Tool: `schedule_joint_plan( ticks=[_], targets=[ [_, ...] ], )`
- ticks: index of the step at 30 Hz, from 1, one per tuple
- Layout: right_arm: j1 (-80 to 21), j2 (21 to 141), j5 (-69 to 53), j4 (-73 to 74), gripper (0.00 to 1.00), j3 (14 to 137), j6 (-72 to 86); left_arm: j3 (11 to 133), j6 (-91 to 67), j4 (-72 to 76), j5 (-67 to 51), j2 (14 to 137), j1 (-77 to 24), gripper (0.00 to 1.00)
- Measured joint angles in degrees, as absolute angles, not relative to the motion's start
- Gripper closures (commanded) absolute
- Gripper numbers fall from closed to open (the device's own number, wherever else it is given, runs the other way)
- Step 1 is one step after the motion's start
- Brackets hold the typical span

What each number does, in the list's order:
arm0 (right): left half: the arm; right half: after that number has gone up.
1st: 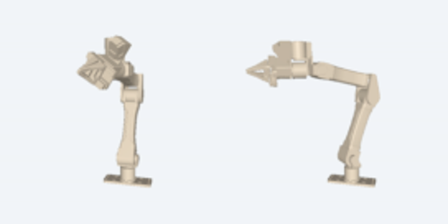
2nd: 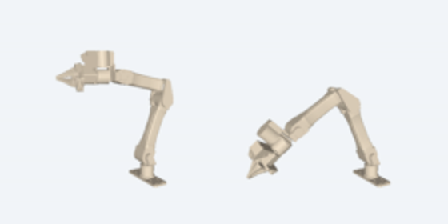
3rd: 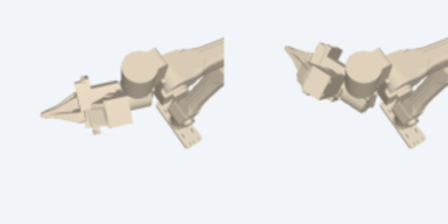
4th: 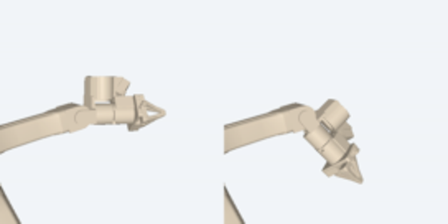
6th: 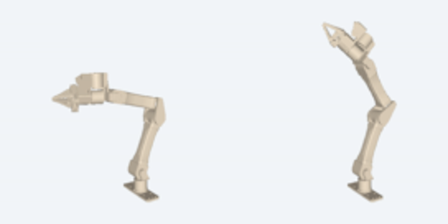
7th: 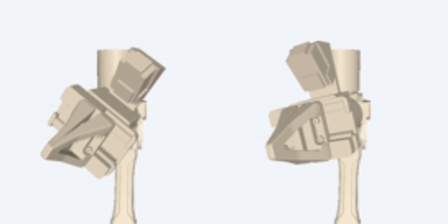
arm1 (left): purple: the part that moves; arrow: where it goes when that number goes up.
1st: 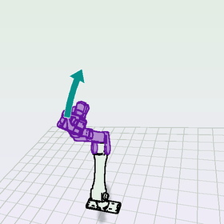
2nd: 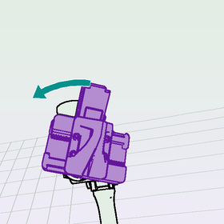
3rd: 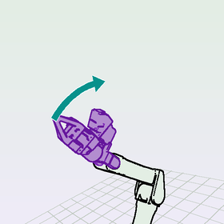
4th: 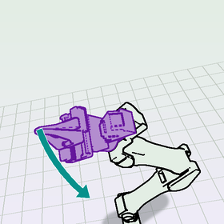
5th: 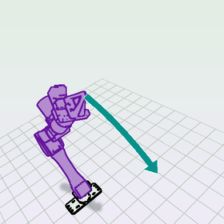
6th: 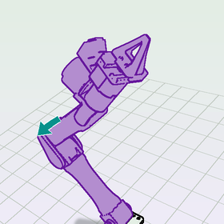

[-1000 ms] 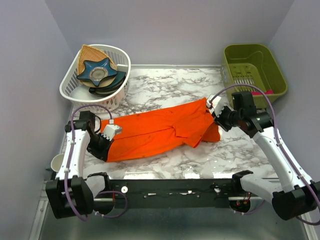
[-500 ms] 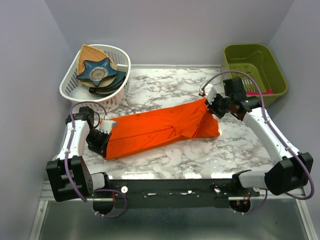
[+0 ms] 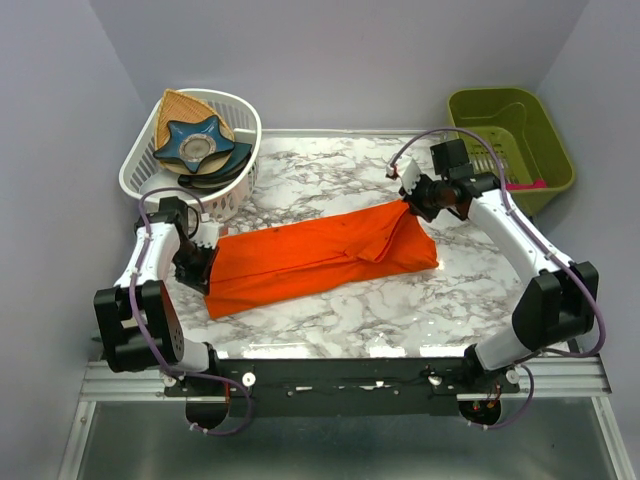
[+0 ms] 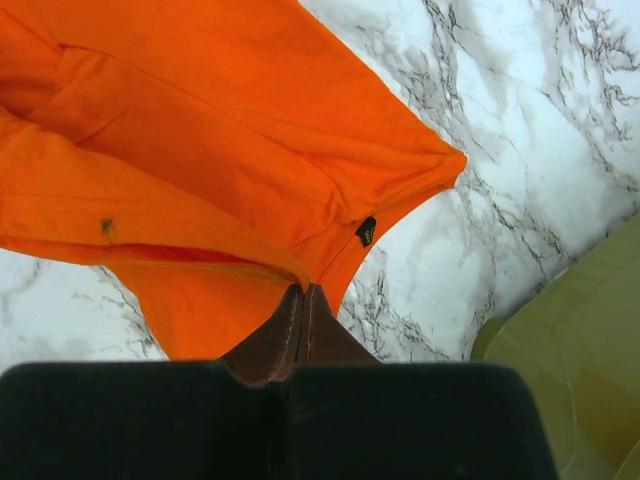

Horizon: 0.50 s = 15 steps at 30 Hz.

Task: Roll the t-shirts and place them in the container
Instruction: Fold the T-shirt at the center of the board.

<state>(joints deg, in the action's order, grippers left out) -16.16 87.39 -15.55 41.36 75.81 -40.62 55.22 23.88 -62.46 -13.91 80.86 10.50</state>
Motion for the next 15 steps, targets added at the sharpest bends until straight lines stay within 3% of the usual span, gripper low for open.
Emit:
schedule_joint_plan(
  ticks=[15],
  targets=[
    [-16.16, 92.55, -13.13, 40.91, 1.0, 76.99, -40.97, 60.07, 21.98, -58.28, -12.45, 88.55, 10.5, 1.0]
  ],
)
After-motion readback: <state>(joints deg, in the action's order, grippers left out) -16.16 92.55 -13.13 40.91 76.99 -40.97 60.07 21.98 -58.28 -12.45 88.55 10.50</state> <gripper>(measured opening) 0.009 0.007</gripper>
